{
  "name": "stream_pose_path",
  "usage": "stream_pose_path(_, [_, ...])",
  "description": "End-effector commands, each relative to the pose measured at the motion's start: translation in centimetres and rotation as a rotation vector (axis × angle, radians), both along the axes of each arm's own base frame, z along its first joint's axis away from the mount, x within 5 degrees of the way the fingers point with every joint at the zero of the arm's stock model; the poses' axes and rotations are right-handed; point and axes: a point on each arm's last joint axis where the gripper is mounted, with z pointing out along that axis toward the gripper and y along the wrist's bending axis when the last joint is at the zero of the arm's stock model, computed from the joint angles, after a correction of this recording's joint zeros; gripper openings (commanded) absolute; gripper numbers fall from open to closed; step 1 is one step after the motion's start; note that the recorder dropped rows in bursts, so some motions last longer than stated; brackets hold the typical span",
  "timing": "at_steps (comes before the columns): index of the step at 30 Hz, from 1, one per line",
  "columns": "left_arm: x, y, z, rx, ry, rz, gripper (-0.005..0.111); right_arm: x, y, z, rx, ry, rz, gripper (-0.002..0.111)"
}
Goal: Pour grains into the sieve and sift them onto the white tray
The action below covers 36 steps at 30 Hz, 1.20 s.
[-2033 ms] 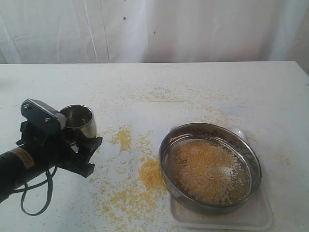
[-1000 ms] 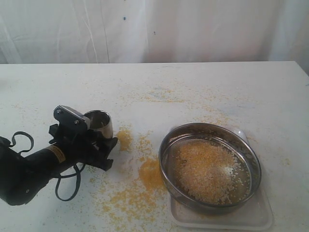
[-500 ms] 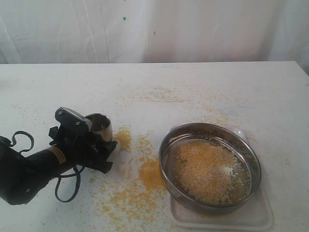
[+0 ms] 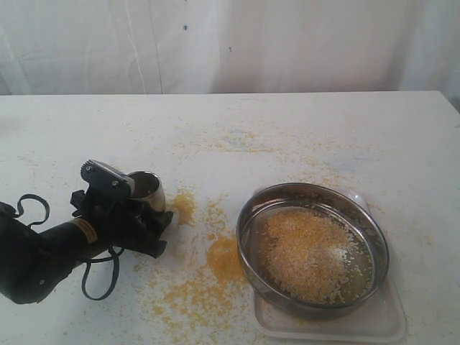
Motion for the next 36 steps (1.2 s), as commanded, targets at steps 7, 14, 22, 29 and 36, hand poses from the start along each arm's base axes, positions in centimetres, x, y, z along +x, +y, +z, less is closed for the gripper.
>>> stream_pose_path(7, [0.2,0.1,4.0,-0.039,-0.096,0.009,0.093,0.0,0.0,0.0,0.000,-0.007,0.000,0.000])
stream_pose_path(14, [-1.8,0.7,8.8,-0.075,-0.224,0.002,0.093,0.0,0.0,0.0,0.000,-0.007,0.000,0.000])
stream_pose_path(22, [-4.9,3.5,15.1,-0.100,-0.338,0.187,0.071,0.0,0.0,0.0,0.000,-0.007,0.000,0.000])
stream_pose_path(29, [-7.3,6.6,16.2,-0.017,-0.157,0.442,0.001,0.0,0.0,0.0,0.000,-0.007,0.000,0.000])
stream_pose_path(36, [-9.7,10.5,16.2,0.145,-0.094,0.598,0.000,0.0,0.0,0.0,0.000,-0.007,0.000,0.000])
